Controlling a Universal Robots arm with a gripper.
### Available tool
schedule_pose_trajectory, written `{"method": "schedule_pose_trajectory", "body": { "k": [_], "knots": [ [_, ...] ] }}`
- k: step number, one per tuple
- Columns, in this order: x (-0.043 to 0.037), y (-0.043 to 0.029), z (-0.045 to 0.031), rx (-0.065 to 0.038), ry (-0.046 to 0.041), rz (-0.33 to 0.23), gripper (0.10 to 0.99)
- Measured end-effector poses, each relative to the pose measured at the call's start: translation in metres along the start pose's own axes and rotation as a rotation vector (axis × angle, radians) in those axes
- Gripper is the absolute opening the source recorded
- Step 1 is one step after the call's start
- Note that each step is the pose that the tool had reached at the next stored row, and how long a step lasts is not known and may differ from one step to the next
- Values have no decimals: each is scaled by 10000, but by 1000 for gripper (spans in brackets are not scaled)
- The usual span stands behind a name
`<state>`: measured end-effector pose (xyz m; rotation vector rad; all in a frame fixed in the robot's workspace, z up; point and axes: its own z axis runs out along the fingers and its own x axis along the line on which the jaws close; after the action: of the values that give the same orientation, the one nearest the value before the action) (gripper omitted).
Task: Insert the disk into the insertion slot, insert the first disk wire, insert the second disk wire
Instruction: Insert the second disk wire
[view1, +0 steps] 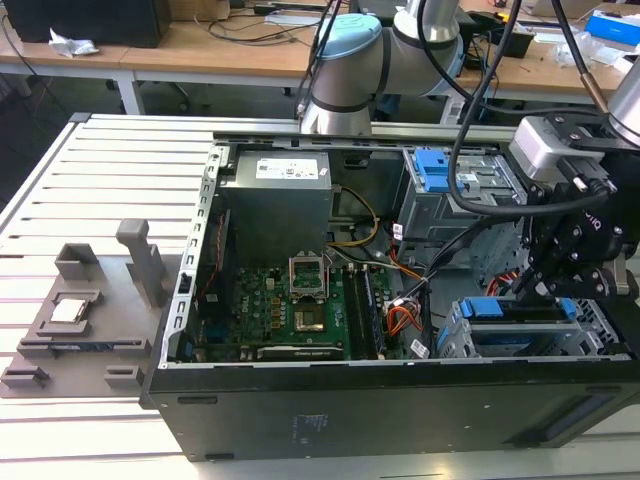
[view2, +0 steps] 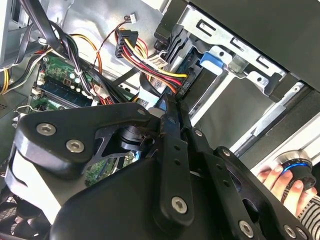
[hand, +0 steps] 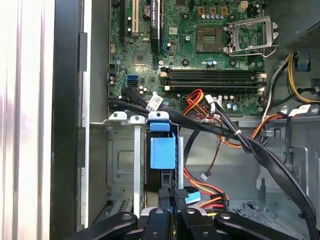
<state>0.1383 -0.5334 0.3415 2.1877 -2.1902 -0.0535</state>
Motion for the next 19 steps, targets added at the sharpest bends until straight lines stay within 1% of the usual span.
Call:
{"method": "schedule_pose_trajectory", "body": {
  "k": [4,7,8,9,10,19],
  "knots": [
    [2,2,2,-1,-1,-12,149],
    [1,4,-30,-1,-13,-16,149],
    [1,4,-30,-1,-58,-19,149],
    [1,5,-30,-1,-125,-22,149],
    [0,5,-30,-1,-143,-23,149],
    [20,4,-21,-1,-148,-23,149]
  ]
}}
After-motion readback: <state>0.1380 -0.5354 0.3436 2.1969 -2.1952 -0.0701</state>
